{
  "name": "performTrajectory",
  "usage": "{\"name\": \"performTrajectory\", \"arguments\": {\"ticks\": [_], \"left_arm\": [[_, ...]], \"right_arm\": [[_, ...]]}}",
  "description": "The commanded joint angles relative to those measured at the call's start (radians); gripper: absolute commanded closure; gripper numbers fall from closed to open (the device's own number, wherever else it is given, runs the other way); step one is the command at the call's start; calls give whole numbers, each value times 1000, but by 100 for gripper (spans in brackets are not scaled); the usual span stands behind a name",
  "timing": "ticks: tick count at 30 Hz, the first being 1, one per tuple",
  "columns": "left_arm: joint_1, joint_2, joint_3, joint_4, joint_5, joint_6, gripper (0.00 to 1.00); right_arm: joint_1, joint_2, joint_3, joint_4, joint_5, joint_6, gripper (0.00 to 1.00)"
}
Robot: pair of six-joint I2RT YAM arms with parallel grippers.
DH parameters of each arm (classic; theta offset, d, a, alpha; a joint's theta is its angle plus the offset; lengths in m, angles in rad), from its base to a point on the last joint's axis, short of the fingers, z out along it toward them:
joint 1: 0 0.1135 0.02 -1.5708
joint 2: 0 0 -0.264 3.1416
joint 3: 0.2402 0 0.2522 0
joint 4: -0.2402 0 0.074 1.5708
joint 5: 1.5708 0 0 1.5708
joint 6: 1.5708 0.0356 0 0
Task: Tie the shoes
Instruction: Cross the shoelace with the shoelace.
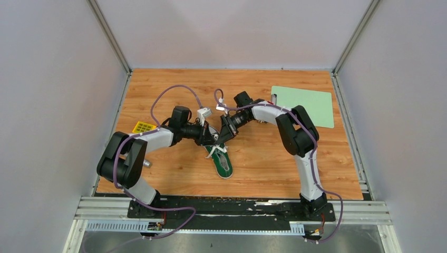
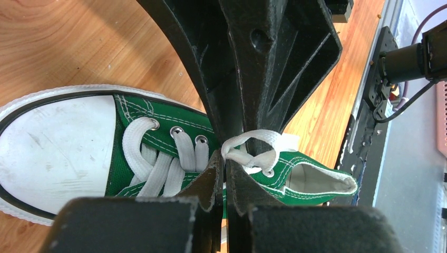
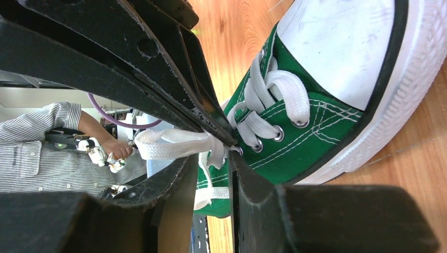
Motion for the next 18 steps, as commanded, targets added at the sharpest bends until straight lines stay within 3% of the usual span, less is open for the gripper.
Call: {"name": "performTrajectory", "arguments": {"ticks": [1, 18], "left_arm": [[-11, -37, 23, -8, 4, 20, 100], [-11, -57, 34, -51, 12, 82, 100]], "right_arm": [[15, 21, 32, 28, -13, 7, 71], [-42, -23, 1, 27, 25, 4, 71]]}}
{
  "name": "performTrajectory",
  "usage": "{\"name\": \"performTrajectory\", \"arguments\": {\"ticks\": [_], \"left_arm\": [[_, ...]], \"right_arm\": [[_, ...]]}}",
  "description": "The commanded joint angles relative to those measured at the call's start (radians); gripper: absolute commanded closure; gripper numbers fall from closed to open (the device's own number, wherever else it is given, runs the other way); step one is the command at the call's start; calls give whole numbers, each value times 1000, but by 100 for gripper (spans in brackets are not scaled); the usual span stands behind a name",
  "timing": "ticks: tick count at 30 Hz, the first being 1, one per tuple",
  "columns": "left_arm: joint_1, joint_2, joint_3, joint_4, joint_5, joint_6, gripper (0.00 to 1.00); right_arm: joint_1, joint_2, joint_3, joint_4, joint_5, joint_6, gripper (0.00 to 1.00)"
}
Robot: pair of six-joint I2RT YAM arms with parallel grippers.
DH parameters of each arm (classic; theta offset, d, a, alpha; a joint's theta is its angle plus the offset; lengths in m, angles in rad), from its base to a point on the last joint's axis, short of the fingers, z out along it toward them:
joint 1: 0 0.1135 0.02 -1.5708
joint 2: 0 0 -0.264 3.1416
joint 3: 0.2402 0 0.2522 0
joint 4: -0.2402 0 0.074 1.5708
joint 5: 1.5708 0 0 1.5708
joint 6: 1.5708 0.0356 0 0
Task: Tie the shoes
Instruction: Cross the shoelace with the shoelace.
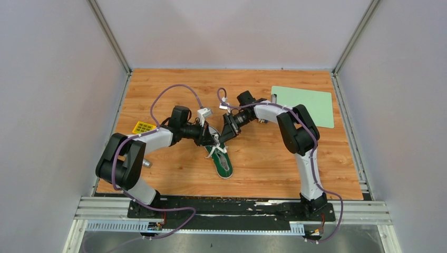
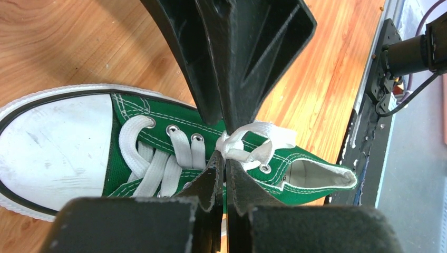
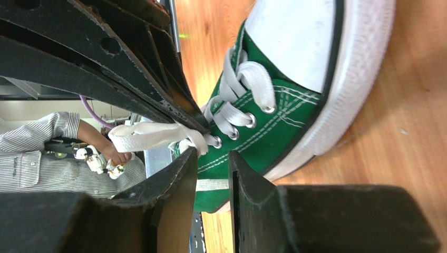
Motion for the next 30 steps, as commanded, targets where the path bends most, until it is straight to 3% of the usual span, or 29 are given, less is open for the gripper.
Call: {"name": "performTrajectory", "arguments": {"ticks": [1, 14, 30], "left_arm": [[-10, -39, 29, -21, 10, 52, 100], [-15, -80, 14, -51, -12, 115, 100], [-33, -104, 9, -81, -94, 147, 100]], "right_arm": [[-12, -32, 5, 26, 5, -1, 71], [-5, -31, 19, 6, 134, -56, 71], [32, -6, 56, 5, -65, -58, 71]]}}
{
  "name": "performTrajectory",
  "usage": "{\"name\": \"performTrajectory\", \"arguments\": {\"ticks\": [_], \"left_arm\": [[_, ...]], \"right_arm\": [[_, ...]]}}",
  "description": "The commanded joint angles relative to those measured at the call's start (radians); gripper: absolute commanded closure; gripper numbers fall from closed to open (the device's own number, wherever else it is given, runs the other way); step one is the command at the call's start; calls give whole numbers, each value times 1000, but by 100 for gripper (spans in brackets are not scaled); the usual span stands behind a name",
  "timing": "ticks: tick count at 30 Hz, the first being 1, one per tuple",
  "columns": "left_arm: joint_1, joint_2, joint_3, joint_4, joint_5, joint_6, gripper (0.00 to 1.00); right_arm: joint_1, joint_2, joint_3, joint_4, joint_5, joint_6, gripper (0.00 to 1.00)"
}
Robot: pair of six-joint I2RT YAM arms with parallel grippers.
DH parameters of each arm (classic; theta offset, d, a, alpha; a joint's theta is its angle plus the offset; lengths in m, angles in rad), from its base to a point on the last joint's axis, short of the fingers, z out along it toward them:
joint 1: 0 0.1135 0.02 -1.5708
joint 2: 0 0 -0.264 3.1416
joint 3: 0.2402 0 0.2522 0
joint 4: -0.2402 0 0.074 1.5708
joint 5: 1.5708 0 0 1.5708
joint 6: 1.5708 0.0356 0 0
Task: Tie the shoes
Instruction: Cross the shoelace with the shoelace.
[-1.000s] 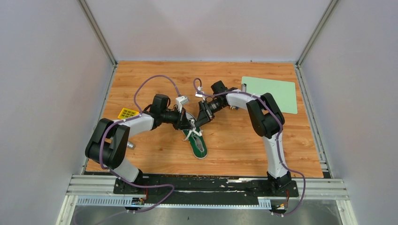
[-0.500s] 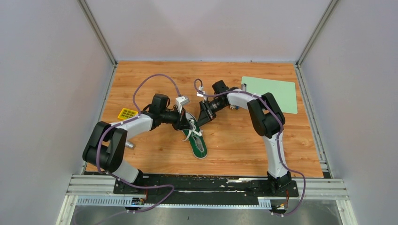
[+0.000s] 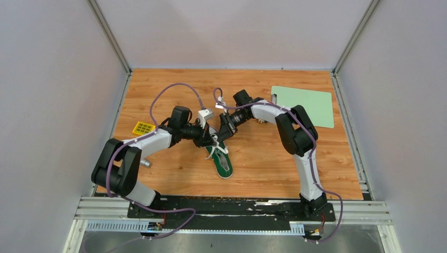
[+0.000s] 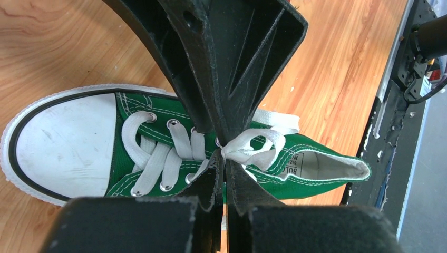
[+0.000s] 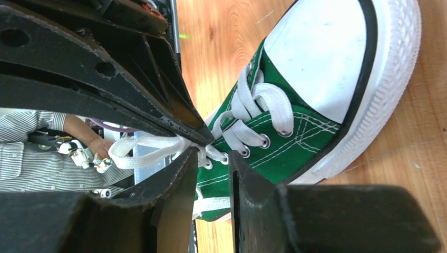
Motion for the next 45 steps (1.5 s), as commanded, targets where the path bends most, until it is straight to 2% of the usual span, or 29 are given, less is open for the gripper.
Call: {"name": "performTrajectory", "arguments": {"ticks": [1, 16, 30, 31, 34, 36, 45], "left_arm": [[-7, -38, 7, -4, -28, 36, 100], [-8, -53, -6, 16, -10, -3, 100], [-8, -51, -7, 15, 2, 4, 100], [-8, -51, -6, 15, 1, -3, 98], [-8, -50, 1, 13, -5, -19, 81], [-8, -49, 6, 4, -2, -20, 75], [-7, -21, 19, 2, 30, -25, 71]], "right_arm": [[6, -8, 13, 11, -95, -24, 71], [27, 11, 10, 10, -84, -22, 71], [-15, -16, -9, 9, -104, -25, 72], [-14, -15, -8, 10, -107, -25, 72], [-9, -13, -9, 10, -109, -26, 73], [-9, -13, -9, 9, -110, -27, 73], [-10, -11, -26, 6, -131, -39, 70]]}}
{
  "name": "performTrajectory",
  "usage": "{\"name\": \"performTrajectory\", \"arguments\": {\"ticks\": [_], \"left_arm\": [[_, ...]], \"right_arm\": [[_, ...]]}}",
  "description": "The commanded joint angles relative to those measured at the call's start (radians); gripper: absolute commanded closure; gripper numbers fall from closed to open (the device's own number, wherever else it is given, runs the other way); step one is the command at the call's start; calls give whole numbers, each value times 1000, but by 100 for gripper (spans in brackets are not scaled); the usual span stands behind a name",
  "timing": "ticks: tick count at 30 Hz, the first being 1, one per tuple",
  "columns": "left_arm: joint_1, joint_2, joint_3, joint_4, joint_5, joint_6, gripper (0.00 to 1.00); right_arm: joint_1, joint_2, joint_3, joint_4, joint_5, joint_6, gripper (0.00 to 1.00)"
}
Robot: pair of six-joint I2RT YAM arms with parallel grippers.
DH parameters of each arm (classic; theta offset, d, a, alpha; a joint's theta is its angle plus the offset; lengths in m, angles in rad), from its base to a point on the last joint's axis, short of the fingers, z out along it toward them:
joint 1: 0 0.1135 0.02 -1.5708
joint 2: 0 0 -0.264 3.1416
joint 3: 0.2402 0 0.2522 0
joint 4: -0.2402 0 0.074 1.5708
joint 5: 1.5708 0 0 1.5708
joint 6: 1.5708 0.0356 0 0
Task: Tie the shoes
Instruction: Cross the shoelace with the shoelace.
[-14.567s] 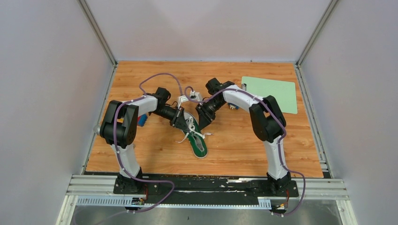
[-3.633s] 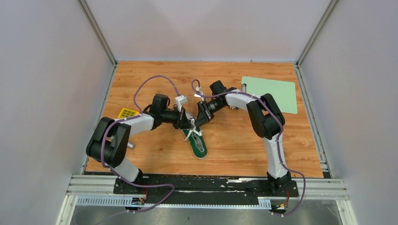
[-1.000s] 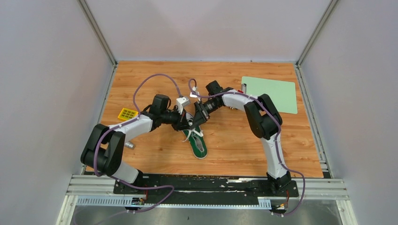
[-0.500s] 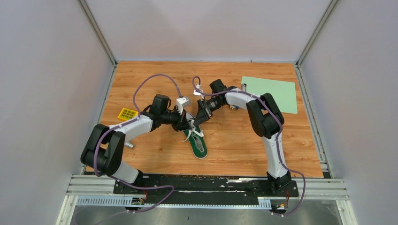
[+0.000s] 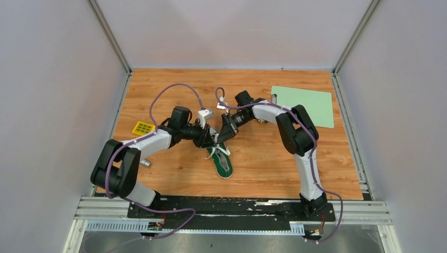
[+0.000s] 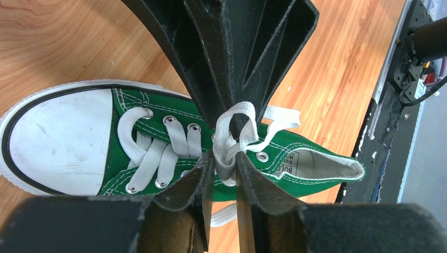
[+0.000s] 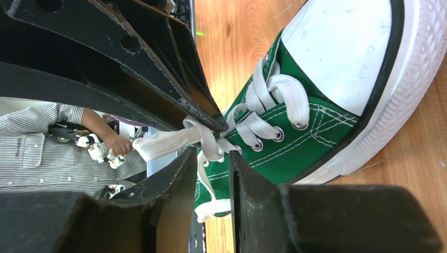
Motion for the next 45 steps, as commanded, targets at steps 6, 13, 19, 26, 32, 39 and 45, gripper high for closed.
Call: {"name": "performTrajectory", "arguments": {"ticks": [6, 13, 19, 26, 32, 39, 45], "left_arm": [[-4, 22, 34, 15, 73, -2, 68], [-4, 38, 42, 12, 92, -25, 66], [-3, 43, 49, 2, 87, -27, 68], [-1, 48, 88, -63, 20, 11, 91], [-1, 31, 97, -131, -21, 53, 96], [-2, 27, 95, -145, -94, 61, 99], [-3, 43, 71, -20, -81, -13, 100]], "right_arm": [[6, -9, -11, 8, -53, -35, 75], [15, -2, 5, 9, -62, -35, 87], [14, -2, 7, 11, -58, -36, 93], [15, -12, 12, 10, -55, -25, 97], [15, -28, 10, 10, -61, -22, 99], [18, -41, 4, 12, -81, -13, 100], [26, -42, -8, 17, -98, 6, 100]]}}
